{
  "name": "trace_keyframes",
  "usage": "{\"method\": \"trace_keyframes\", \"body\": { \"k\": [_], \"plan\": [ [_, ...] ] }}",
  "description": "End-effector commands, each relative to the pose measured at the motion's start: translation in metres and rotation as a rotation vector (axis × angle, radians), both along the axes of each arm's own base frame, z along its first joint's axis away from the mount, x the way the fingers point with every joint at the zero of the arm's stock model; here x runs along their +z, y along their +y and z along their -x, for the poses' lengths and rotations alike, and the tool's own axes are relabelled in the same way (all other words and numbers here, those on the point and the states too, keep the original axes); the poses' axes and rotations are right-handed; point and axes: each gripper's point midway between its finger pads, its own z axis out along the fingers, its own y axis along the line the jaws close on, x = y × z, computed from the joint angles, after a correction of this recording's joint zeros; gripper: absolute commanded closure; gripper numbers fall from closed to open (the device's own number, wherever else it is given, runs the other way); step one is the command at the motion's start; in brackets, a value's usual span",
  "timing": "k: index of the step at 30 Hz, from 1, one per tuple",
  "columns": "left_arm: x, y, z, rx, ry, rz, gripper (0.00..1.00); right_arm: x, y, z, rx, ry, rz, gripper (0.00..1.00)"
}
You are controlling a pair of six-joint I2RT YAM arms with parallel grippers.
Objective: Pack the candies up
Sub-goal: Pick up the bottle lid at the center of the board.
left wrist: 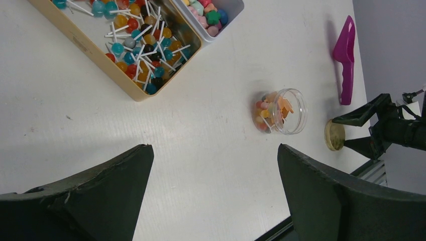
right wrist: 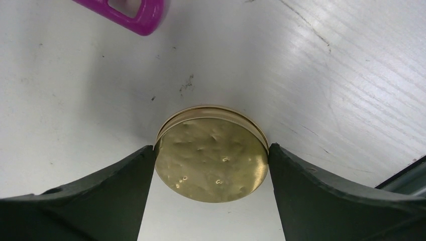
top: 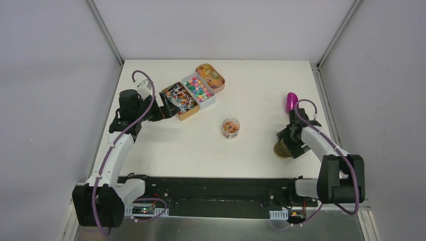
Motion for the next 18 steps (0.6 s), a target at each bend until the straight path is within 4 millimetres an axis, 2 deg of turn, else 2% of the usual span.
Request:
{"method": "trace_keyframes", "body": {
  "k": [1,5,12,15,18],
  "plan": [
    [0.0097,-0.0008,-0.0041,-0.009,-0.043,0.012,0.01,-0.0019,0.0051,-0.0002,-0.026,0.026,-0.007,0.16],
    [0.0104,-0.0009,-0.0044,-0.010,-0.044,0.013,0.01,-0.0048,0.0075,0.0004,-0.021,0.042,-0.004,0.16],
    [0.0100,-0.0009,-0.0037,-0.010,-0.044,0.013,0.01,-0.0068,0.0096,0.0003,0.002,0.070,0.020,0.08],
    [0.0106,-0.0005,-0.0038,-0.008,-0.047,0.011,0.01,-0.0083,0.0110,0.0007,0.006,0.070,0.021,0.09],
    [0.0106,-0.0007,-0.0037,-0.009,-0.047,0.011,0.01,-0.0078,0.0125,-0.0002,0.010,0.055,0.018,0.15]
  ]
}}
